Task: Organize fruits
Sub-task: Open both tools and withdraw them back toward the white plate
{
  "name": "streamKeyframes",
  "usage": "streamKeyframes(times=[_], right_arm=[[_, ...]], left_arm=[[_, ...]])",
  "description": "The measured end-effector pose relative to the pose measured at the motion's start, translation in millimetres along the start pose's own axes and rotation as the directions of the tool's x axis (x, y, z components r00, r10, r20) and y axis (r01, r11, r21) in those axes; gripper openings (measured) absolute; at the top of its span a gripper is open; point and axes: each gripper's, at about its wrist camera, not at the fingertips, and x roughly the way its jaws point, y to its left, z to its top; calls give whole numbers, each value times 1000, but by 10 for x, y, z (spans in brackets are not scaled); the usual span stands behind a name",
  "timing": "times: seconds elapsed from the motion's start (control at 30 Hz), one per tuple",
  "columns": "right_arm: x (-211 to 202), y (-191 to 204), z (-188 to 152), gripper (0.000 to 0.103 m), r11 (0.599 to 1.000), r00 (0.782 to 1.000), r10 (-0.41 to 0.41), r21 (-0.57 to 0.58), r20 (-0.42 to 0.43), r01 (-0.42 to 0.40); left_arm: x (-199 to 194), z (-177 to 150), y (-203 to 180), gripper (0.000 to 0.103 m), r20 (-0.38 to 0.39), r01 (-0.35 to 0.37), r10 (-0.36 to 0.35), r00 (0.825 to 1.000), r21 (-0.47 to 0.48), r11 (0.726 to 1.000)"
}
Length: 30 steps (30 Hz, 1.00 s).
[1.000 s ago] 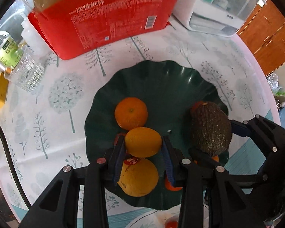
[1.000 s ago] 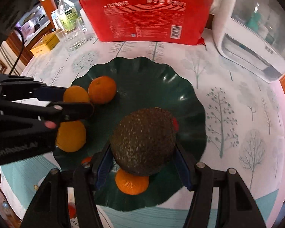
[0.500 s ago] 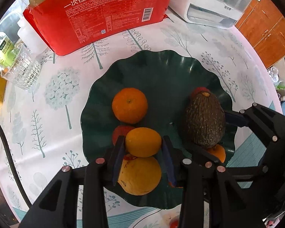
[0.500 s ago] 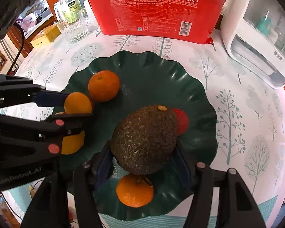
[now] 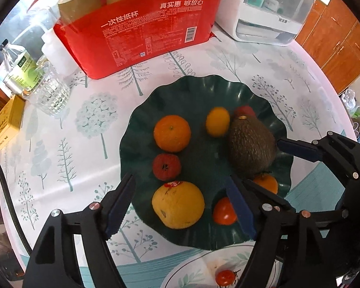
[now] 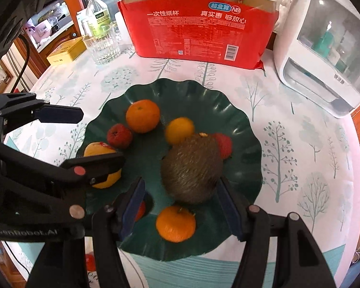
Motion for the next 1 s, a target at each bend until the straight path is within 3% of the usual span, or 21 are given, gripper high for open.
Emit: streamKeyframes(times=[0.47,0.77,1.0], right_arm=[[-462,90,-354,63,999,1000,-3,51,27,2],[-871,162,-795,63,992,999,-11,122,53,5],[-1082,311,-1232,63,987,998,-21,160,65,10]], left_arm=[[-481,-383,110,78,30,3,-1,1000,-48,999],[-875,-856,107,81,71,13,-8,997,-71,997],[-952,-1302,59,82,64,50,-41,997,-132,990]])
